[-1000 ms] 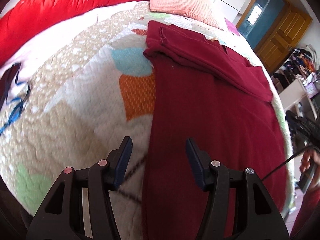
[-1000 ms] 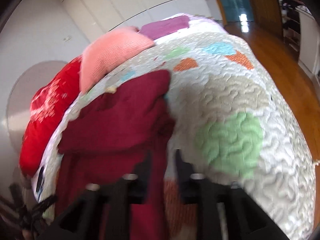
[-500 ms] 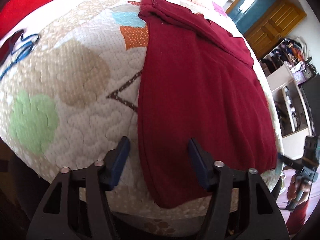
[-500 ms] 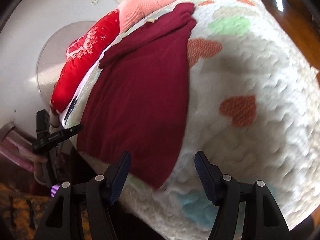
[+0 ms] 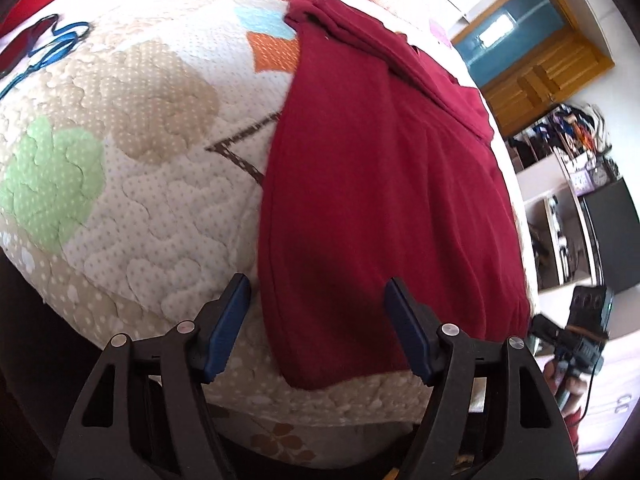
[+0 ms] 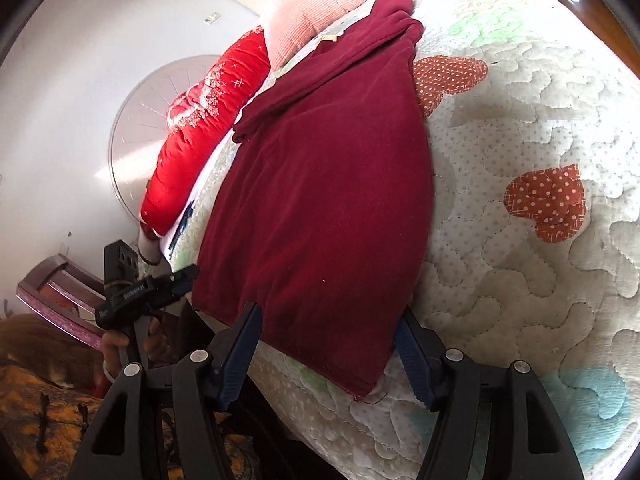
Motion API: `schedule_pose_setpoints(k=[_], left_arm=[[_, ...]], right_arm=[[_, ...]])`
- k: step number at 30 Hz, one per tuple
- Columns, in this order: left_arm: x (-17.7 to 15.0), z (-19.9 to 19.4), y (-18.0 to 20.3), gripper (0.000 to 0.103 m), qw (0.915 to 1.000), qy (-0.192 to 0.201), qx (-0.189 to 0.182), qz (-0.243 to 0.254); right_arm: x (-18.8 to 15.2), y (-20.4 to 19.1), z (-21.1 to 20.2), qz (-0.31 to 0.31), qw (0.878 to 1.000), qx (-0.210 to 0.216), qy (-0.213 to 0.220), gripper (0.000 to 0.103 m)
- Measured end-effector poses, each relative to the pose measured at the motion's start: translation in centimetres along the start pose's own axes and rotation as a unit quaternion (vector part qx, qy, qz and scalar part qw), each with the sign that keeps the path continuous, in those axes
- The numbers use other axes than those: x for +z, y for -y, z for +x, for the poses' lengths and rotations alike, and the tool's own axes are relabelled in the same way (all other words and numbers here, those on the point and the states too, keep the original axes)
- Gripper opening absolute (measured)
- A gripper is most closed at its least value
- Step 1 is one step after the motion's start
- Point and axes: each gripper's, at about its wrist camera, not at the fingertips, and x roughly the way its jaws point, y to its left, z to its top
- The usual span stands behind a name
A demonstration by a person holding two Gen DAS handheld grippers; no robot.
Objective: Fold small clothes
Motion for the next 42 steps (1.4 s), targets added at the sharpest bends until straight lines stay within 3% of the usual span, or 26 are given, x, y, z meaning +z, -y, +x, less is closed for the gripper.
schedule_pose_setpoints(k=[5,6,7,9,10,11,12,17,22,31,36,42], left_arm=[[-0.3,0.3,0.4,0.070,0.9999,0.006,0.005,0.012],[-0.3,0.5,0.6,0.069,0.9998,0.004,0.002,0.018],[-0.2,0.6,0.8,0.064,0.9997,0.002,-0.005,0.024],[-0.3,0.8,1.1,0.039,0.9994,0.002,0.007,0.035],[-0.2,0.9,1.1,0.033,0.9992,0.003,0.011,0.039],[-0.1,0.8,1.1,0.019,0.9992,0.002,0.005,0.040],[0.0,0.6,1.1,0.013,0.9992,-0.003,-0.011,0.038],[1.7,-1.7,2.5,0.013,0.9967,0.020,-0.042,0.067],[5.8,-3.8,2.9,0.013,0.9938,0.063,-0.065,0.065],[16.4,-3.2,5.6,0.012,0.9832,0.147,-0.065,0.086],[23.3,-0.5,6.1,0.012,0.9818,0.168,-0.046,0.076],[29.8,4.0,5.6,0.012,0.9845,0.164,-0.010,0.061]], right_arm=[[0.5,-0.2,0.7,0.000,1.000,0.011,0.006,0.064],[0.5,-0.2,0.7,-0.003,1.000,0.014,0.008,0.060],[0.6,-0.1,0.6,-0.009,1.000,0.016,0.008,0.050],[0.6,-0.6,1.1,-0.027,1.000,0.012,0.001,0.037],[0.7,-0.8,1.4,-0.033,0.999,0.012,0.000,0.028],[0.7,-0.8,1.5,-0.033,0.999,0.015,0.001,0.024],[0.8,-0.9,1.7,-0.031,0.999,0.019,0.001,0.019],[2.0,-2.6,0.7,-0.051,0.997,0.047,0.030,0.016],[6.5,-4.1,-1.3,-0.066,0.989,0.090,0.098,0.015],[17.5,-6.0,0.1,-0.124,0.978,0.054,0.159,0.014],[24.9,-4.8,2.2,-0.093,0.977,0.025,0.191,0.014],[32.5,-1.2,6.4,-0.031,0.982,-0.011,0.184,0.014]])
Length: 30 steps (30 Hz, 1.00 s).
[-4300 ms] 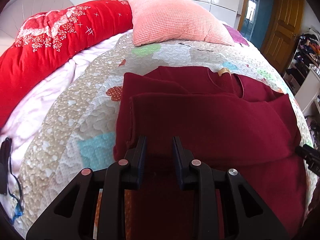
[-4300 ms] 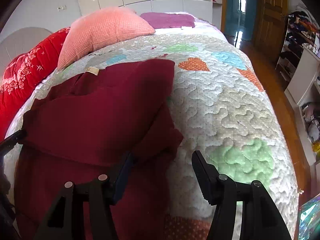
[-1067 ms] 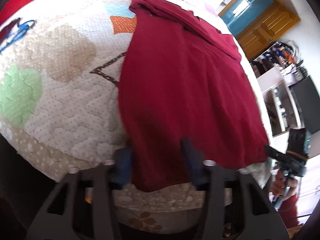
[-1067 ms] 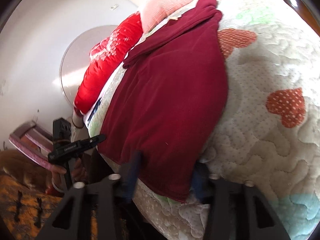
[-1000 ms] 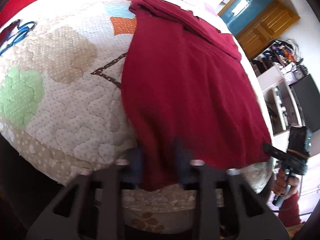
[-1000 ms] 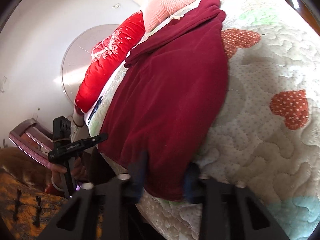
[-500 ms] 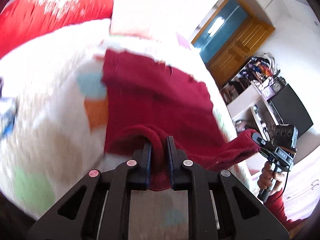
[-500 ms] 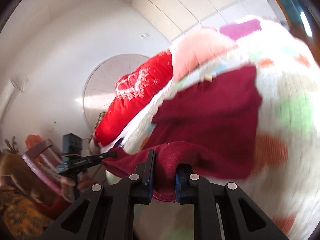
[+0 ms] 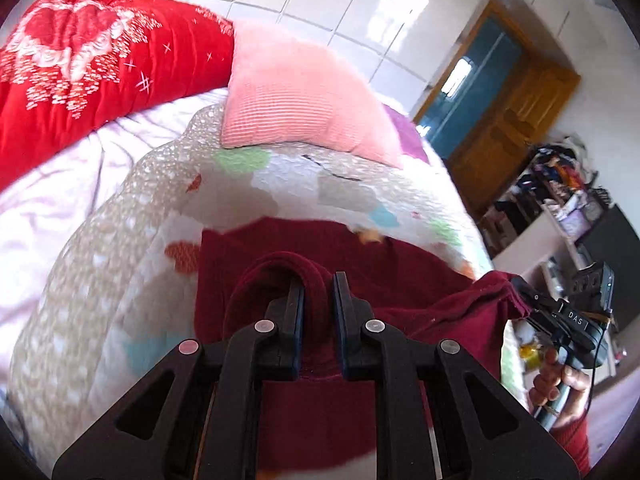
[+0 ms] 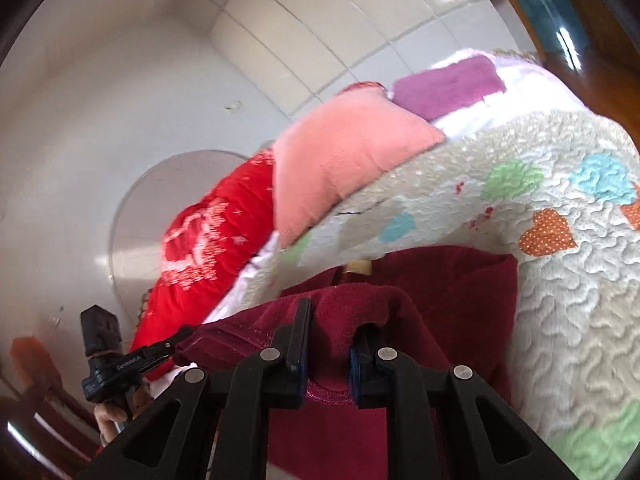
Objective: Fold small clothes
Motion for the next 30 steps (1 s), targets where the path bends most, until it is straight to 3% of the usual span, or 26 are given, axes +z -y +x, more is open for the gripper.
schedule_pose_setpoints(k=[2,4,5,6,7,8,9,11,18,20,22,26,30], left_arm=[[0.9,2.3,-0.7,0.012,0.9999,-0.008,0.007,-0.008],[1.7,3.6,-1.2,0.021,0.9999,-0.008,0.002,-0.006],[2.0,3.8,-1.3,0.038,1.0000,-0.004,-0.003,0.000],[2.3,3.6,-1.5,0.055,1.0000,0.003,0.002,0.003],[2.6,3.2,-1.8,0.060,0.9999,0.011,0.010,0.001],[2.9,2.9,-2.1,0.064,0.9998,0.017,0.012,-0.002],[3.1,2.4,-2.3,0.064,0.9997,0.022,0.008,-0.005],[3.3,1.7,-2.7,0.064,0.9997,0.023,0.009,0.000],[1.7,3.3,-2.9,0.064,0.9988,-0.014,0.045,0.014],[1.1,5.0,-2.9,0.064,0.9972,-0.031,0.066,0.013],[0.8,6.6,-3.1,0.064,0.9958,-0.047,0.078,0.009],[0.9,9.3,-3.5,0.064,0.9906,-0.056,0.124,0.014],[1.4,11.4,-4.5,0.064,0.9868,-0.066,0.148,0.002]], right_arm=[[0.7,1.7,2.1,0.021,0.999,-0.024,-0.009,0.014],[1.3,3.8,4.2,0.052,0.997,-0.060,-0.020,0.021],[1.4,4.4,4.5,0.061,0.996,-0.061,-0.020,0.025],[1.7,5.0,4.5,0.077,0.996,-0.052,-0.013,0.036],[1.7,5.4,4.2,0.085,0.995,-0.046,-0.006,0.052],[1.8,5.5,3.4,0.090,0.995,-0.043,0.012,0.057],[2.0,5.4,2.3,0.090,0.994,-0.046,0.037,0.063],[2.6,5.1,0.5,0.075,0.994,-0.054,0.060,0.063],[1.4,2.8,1.9,-0.040,0.990,-0.134,-0.007,0.063],[1.0,2.7,4.0,-0.065,0.985,-0.156,-0.027,0.054],[1.0,3.1,6.4,-0.076,0.977,-0.193,-0.054,0.010],[1.7,3.9,7.1,-0.073,0.966,-0.244,-0.038,0.007],[1.2,6.7,8.5,-0.038,0.963,-0.261,-0.063,0.007]])
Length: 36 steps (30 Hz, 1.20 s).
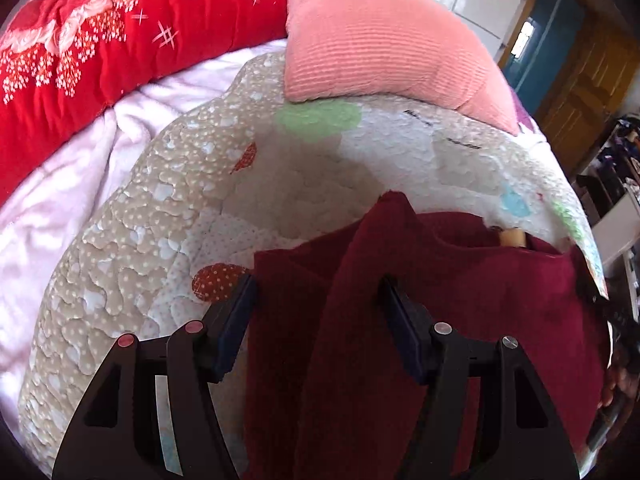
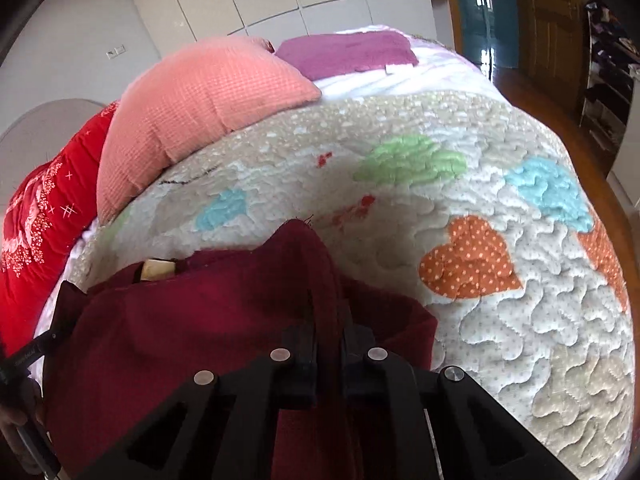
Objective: Fold small clothes
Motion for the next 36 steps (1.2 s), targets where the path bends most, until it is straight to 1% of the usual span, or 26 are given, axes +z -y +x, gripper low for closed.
schedule_pose_setpoints(k=[2,4,6,9,11,13,15,17,19,20,22,25,28,31,33,36], left_arm=[[0.3,0.7,-0.4,0.065,0.9999,-0.008,0.003,-0.011],[0.4,0.7,-0.9,0.066,0.9996,-0.012,-0.002,-0.025],[0.2,0.0,-1.2,0.066,0.9995,-0.004,-0.001,-0.031],[-0.4,-1.7,-0.9,0.066,0.9996,0.023,0.014,-0.011],[-0.8,-2.6,-0.9,0.066,0.9992,0.035,0.019,-0.003],[-1.3,-3.3,-0.9,0.066,0.9990,0.041,0.017,0.000],[-1.8,-3.9,-0.9,0.066,0.9987,0.046,0.020,0.005],[-2.3,-4.5,-0.9,0.066,0.9985,0.049,0.022,0.011],[-2.7,-5.1,-1.1,0.066,0.9984,0.050,0.021,0.015],[-3.0,-5.5,-1.3,0.065,0.9984,0.050,0.020,0.015],[-3.5,-6.1,-1.7,0.066,0.9986,0.050,0.013,0.012],[-4.6,-7.0,-2.6,0.066,0.9989,0.046,0.002,-0.001],[-6.2,-7.5,-3.8,0.066,0.9983,0.050,-0.017,-0.023],[-7.4,-7.4,-4.2,0.066,0.9981,0.046,-0.029,-0.030],[-8.0,-7.3,-4.3,0.066,0.9979,0.042,-0.039,-0.032],[-8.3,-7.2,-4.3,0.066,0.9975,0.040,-0.048,-0.033]], right_arm=[[0.0,0.3,-0.4,0.010,1.000,0.003,0.008,0.010],[0.0,0.3,-1.8,0.019,1.000,0.005,0.018,0.020],[-0.2,-0.1,-3.9,0.019,0.999,0.000,0.033,0.024],[-0.6,-1.8,-6.9,0.001,0.998,0.033,0.050,0.026],[-0.8,-4.0,-8.0,-0.024,0.997,0.057,0.051,0.026],[-1.0,-6.2,-8.1,-0.044,0.994,0.090,0.044,0.026],[-1.3,-9.3,-7.7,-0.068,0.989,0.128,0.034,0.026],[-1.7,-12.5,-6.9,-0.096,0.984,0.148,0.028,0.026],[-2.1,-15.4,-5.9,-0.122,0.980,0.158,0.027,0.026],[-2.3,-16.2,-5.4,-0.127,0.978,0.162,0.026,0.026],[-2.3,-18.6,-4.0,-0.130,0.975,0.181,0.016,0.026],[-2.4,-21.4,-2.1,-0.139,0.971,0.197,0.002,0.026],[-2.3,-23.9,-0.8,-0.162,0.967,0.198,-0.005,0.026],[-1.8,-25.8,0.9,-0.170,0.967,0.190,-0.014,0.026],[-1.6,-27.0,2.4,-0.178,0.966,0.184,-0.030,0.026],[-1.8,-28.9,5.4,-0.193,0.966,0.160,-0.059,0.026]])
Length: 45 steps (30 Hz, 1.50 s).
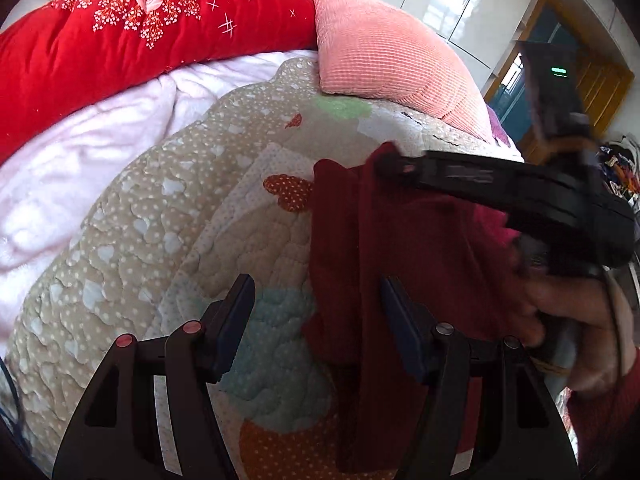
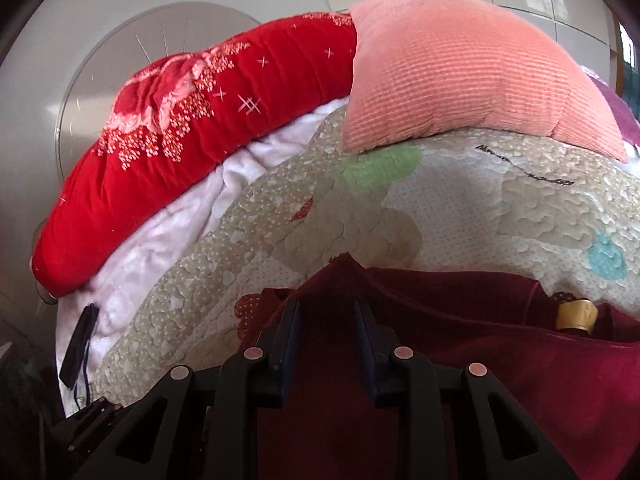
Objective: Fold small clothes
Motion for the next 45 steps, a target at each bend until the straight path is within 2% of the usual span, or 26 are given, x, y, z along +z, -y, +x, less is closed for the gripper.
schedule_pose_setpoints(k=[2,5,17,24,27,28,34,36,40,41,43,45], left_arm=[[-0.1,0.1,-0.1,0.066,1.0000,-0.004,-0.003,0.001],[-0.3,0.3,-0.2,0.066,1.0000,-0.007,-0.003,0.000],[-0.8,0.0,0.5,0.066,0.9999,-0.009,0.002,0.006],[-1.4,-0.9,0.3,0.066,1.0000,-0.008,-0.002,0.000],[-1.7,-0.8,-0.3,0.067,0.9998,-0.009,-0.014,-0.012],[-1.8,-0.7,-0.4,0.067,0.9996,-0.011,-0.019,-0.016],[-1.9,-0.1,-1.6,0.075,0.9968,-0.026,-0.053,-0.054],[-2.0,0.0,-1.7,0.077,0.9960,-0.026,-0.057,-0.064],[-2.1,-0.1,-1.0,0.077,0.9972,-0.023,-0.050,-0.050],[-2.2,0.0,-0.8,0.077,0.9973,-0.025,-0.051,-0.046],[-2.2,0.2,-0.5,0.079,0.9979,-0.023,-0.047,-0.040],[-2.3,0.4,-0.3,0.080,0.9982,-0.020,-0.043,-0.036]], right_arm=[[0.0,-0.2,2.4,0.002,1.000,-0.007,-0.029,0.026],[0.1,-0.3,3.4,0.001,0.999,-0.012,-0.032,0.026],[-2.2,0.1,-2.6,0.016,0.999,0.027,-0.010,0.026],[-2.1,0.1,-2.4,0.042,0.998,0.045,-0.011,0.027],[-2.1,0.2,-1.7,0.069,0.995,0.066,-0.018,0.049],[-2.1,0.3,-1.4,0.078,0.994,0.075,-0.023,0.050],[-2.0,-0.7,-1.0,0.058,0.996,0.052,-0.038,0.050],[-1.9,-1.0,-1.1,0.053,0.996,0.053,-0.040,0.050],[-2.0,-2.1,-1.0,0.034,0.997,0.051,-0.044,0.050],[-2.1,-2.6,-1.0,0.019,0.998,0.047,-0.045,0.048],[-2.2,-4.1,-0.5,-0.025,0.998,0.042,-0.043,0.030],[-2.3,-4.5,0.7,-0.017,0.997,0.052,-0.054,0.029]])
